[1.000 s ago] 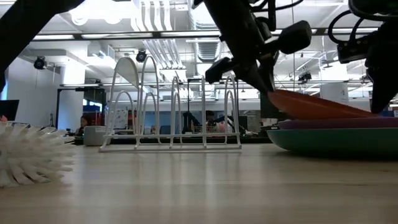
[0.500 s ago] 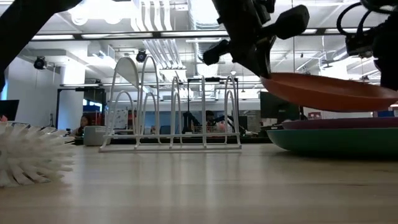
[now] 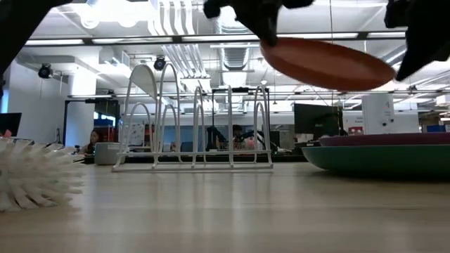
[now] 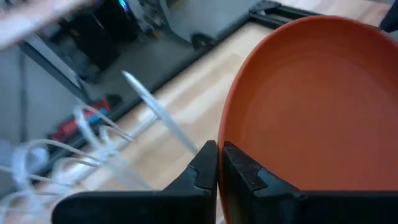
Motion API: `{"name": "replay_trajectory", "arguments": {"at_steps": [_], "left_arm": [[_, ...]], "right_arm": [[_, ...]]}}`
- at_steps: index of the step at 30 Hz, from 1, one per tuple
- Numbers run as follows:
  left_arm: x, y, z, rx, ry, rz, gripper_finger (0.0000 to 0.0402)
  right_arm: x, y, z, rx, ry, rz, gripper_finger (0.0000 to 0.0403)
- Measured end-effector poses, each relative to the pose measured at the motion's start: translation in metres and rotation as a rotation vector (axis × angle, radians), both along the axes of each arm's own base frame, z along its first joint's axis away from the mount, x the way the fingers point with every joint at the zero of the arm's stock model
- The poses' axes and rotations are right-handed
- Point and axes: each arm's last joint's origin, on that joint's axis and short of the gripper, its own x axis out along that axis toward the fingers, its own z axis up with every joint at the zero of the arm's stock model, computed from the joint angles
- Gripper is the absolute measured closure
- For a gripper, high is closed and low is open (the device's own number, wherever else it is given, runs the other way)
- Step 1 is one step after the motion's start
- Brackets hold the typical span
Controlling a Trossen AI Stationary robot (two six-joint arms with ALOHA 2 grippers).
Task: Sort dishes
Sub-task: Put the orange plate into the dish rack
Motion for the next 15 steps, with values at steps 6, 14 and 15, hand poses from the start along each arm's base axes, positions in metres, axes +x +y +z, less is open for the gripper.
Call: {"name": "replay_trajectory", "arguments": {"at_steps": [6, 14, 15], "left_arm": [[-0.015, -0.017, -0.001, 0.07, 0.052, 0.004, 0.04], [-0.026, -0.05, 0.002, 0.174, 0.073, -0.072, 0.0401], [-0.027, -0.054, 0.002, 0.191, 0.082, -0.084, 0.0401]], "right_arm": [[0.011, 0.011, 0.014, 0.017, -0.214, 0.163, 0.0403], [0.027, 0.023, 0.025, -0.029, -0.341, 0.331, 0.0333], [0.029, 0.024, 0.026, -0.057, -0.344, 0.362, 0.032]]}}
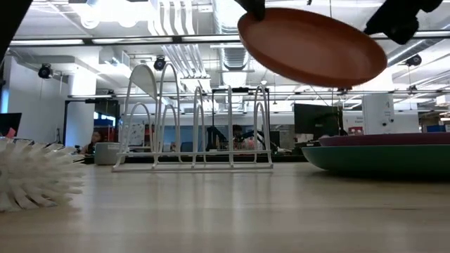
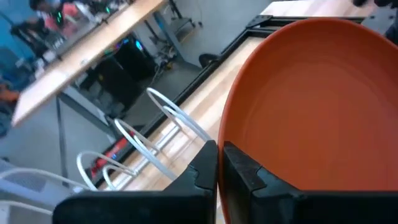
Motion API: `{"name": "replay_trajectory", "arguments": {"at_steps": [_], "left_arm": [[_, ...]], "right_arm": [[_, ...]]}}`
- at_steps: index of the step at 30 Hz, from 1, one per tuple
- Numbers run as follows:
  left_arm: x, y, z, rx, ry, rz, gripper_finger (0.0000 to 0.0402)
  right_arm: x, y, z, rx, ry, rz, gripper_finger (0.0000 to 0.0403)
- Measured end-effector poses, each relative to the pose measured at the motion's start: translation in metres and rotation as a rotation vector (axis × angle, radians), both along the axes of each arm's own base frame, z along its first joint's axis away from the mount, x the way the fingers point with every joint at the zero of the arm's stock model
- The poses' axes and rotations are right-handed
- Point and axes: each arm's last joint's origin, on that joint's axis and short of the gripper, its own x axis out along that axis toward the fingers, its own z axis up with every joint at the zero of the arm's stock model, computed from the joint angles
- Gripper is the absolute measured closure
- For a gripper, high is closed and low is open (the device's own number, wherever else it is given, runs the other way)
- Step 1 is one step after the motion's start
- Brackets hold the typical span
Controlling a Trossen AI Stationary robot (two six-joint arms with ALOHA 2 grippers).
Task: Sort dishes
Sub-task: Put the orange plate into the dish rack
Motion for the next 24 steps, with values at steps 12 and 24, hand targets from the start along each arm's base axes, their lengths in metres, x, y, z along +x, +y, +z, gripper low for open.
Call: {"name": "replay_trajectory", "arguments": {"at_steps": [12, 24], "left_arm": [[-0.005, -0.014, 0.001, 0.103, -0.016, -0.015, 0.0401], [-0.006, -0.019, 0.001, 0.115, -0.027, -0.024, 0.0401]], "right_arm": [[0.021, 0.012, 0.003, -0.119, -0.051, 0.143, 0.0201], [0.037, 0.017, -0.001, -0.074, -0.068, 0.081, 0.025]]}}
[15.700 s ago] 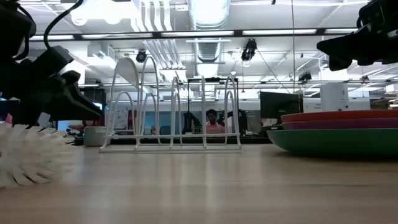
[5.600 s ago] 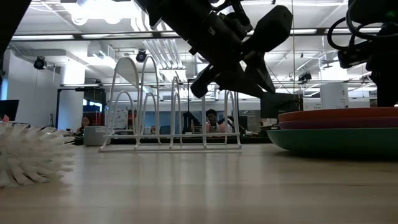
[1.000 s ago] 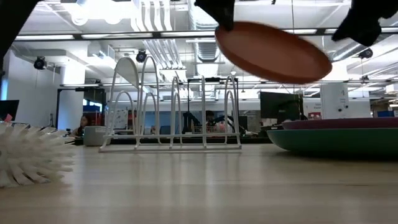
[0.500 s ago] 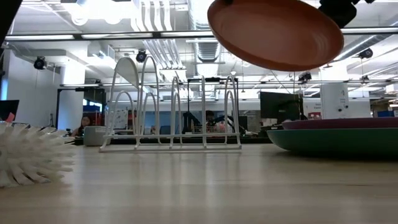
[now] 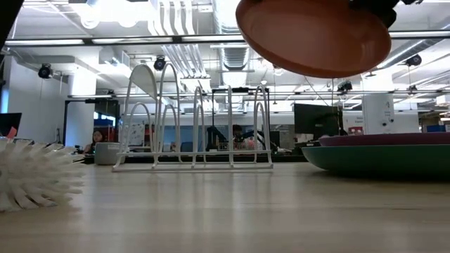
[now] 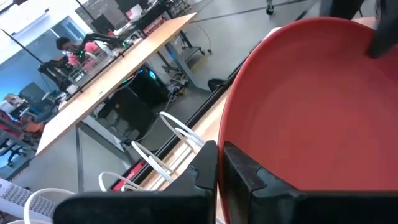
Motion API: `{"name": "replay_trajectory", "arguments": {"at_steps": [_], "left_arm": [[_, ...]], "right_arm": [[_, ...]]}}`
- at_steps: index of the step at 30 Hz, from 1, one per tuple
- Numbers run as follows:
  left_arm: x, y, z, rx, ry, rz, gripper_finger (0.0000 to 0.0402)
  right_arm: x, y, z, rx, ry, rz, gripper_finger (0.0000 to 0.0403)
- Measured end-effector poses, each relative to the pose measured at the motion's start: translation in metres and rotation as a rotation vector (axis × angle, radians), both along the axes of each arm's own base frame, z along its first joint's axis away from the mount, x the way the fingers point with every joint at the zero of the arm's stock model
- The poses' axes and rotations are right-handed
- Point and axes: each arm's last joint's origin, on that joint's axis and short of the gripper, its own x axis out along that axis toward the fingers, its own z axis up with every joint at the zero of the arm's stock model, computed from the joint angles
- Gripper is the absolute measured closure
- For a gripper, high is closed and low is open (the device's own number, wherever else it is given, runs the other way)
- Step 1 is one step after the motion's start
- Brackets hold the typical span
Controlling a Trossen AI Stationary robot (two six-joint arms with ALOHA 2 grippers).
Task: Sort dishes
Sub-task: Put the orange plate into the dish rack
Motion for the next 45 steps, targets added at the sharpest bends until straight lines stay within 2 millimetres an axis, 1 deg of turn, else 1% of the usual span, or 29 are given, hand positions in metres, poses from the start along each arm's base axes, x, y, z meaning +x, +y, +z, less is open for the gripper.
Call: {"name": "replay_trajectory", "arguments": {"at_steps": [2, 5, 6, 7, 10, 14, 19, 25, 29, 34, 42, 45], "left_arm": [[0.0, -0.001, 0.0, -0.011, -0.021, 0.003, 0.0401], [0.0, -0.004, 0.001, -0.037, -0.066, 0.007, 0.0386], [-0.001, -0.006, 0.003, -0.043, -0.079, 0.004, 0.0376], [-0.003, -0.007, 0.005, -0.05, -0.091, 0.003, 0.0365], [-0.008, -0.009, 0.011, -0.027, -0.147, 0.019, 0.0324], [-0.019, -0.018, 0.012, 0.033, -0.18, 0.023, 0.0277], [-0.027, -0.028, 0.012, 0.07, -0.203, 0.009, 0.025], [-0.037, -0.041, 0.013, 0.091, -0.199, -0.026, 0.0246], [-0.047, -0.048, 0.015, 0.06, -0.228, -0.038, 0.0245], [-0.053, -0.055, 0.014, -0.009, -0.194, -0.057, 0.0245], [-0.05, -0.059, 0.012, -0.136, -0.207, -0.057, 0.0246], [-0.049, -0.06, 0.012, -0.171, -0.232, -0.054, 0.0247]], "right_arm": [[0.003, 0.0, 0.001, 0.01, -0.021, -0.008, 0.0291], [0.005, -0.002, 0.002, -0.018, -0.037, -0.037, 0.0371], [0.005, -0.002, 0.003, -0.026, -0.046, -0.04, 0.0384], [0.006, -0.002, 0.003, -0.04, -0.047, -0.052, 0.0387], [0.004, -0.003, 0.005, -0.057, -0.062, -0.059, 0.0395], [0.0, -0.002, 0.009, -0.092, -0.085, -0.03, 0.0399], [-0.004, 0.003, 0.015, -0.237, -0.133, -0.012, 0.04], [-0.003, 0.012, 0.024, -0.381, -0.21, 0.03, 0.0401], [-0.003, 0.018, 0.023, -0.452, -0.242, 0.033, 0.0402], [-0.001, 0.022, 0.019, -0.496, -0.269, 0.047, 0.0402], [0.002, 0.025, 0.02, -0.591, -0.345, 0.071, 0.0403], [0.003, 0.026, 0.022, -0.595, -0.389, 0.081, 0.0403]]}}
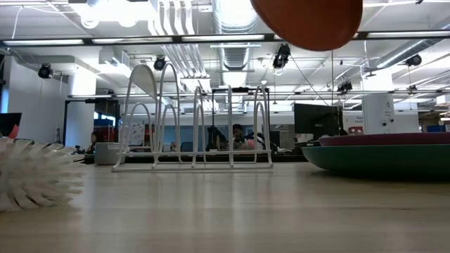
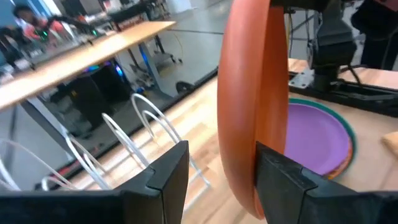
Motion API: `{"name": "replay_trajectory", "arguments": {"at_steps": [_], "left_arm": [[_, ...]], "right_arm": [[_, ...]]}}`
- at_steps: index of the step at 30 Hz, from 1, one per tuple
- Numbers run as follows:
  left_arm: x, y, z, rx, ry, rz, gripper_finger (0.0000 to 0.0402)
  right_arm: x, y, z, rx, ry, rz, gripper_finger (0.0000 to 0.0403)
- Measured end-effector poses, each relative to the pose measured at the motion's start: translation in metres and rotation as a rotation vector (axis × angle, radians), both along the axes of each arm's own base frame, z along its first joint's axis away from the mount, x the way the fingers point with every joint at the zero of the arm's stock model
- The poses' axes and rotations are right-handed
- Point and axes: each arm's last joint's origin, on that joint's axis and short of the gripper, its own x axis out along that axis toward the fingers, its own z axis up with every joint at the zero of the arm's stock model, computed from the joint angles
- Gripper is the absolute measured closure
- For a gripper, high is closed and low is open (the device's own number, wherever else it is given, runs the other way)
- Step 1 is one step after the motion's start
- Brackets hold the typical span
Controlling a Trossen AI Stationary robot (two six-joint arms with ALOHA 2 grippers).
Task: Sort dishes
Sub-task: Put the orange plate into the dish rack
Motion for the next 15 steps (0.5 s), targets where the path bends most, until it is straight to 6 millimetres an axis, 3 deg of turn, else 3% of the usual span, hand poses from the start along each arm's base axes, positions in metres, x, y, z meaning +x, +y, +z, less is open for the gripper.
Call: {"name": "replay_trajectory", "arguments": {"at_steps": [15], "left_arm": [[0.012, -0.008, 0.003, 0.077, 0.133, -0.123, 0.0247]], "right_arm": [[0.006, 0.008, -0.007, 0.112, -0.108, 0.122, 0.0402]]}}
